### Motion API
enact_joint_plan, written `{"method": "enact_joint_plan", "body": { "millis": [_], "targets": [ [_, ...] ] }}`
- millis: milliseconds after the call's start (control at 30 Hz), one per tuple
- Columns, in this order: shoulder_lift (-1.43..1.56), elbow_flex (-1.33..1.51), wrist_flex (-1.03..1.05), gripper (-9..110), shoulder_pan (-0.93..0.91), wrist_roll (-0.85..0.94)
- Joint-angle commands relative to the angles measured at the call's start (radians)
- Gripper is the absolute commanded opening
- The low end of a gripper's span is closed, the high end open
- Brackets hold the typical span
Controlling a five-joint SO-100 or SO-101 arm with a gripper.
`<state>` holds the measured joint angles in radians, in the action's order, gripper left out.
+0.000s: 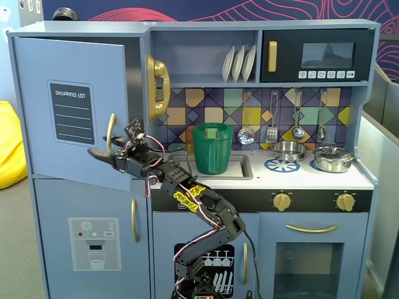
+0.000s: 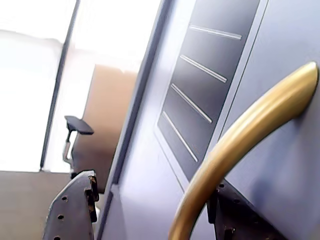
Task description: Open the left cabinet door
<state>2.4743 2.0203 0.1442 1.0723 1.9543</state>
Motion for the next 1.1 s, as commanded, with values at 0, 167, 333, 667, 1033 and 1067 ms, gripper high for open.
{"method": "enact_joint_plan", "body": {
  "millis": [0,167,333,667,1033,1067],
  "targets": [
    [0.14,0.02,0.025,19,-0.015,-0.003],
    [0.342,0.121,0.129,18,-0.101,-0.031],
    [0.523,0.153,0.287,18,-0.215,-0.078],
    [0.486,0.117,0.44,20,-0.561,-0.296],
    [0.29,0.12,0.245,18,-0.44,-0.149],
    [0.276,0.12,0.227,18,-0.41,-0.121]
  ]
}}
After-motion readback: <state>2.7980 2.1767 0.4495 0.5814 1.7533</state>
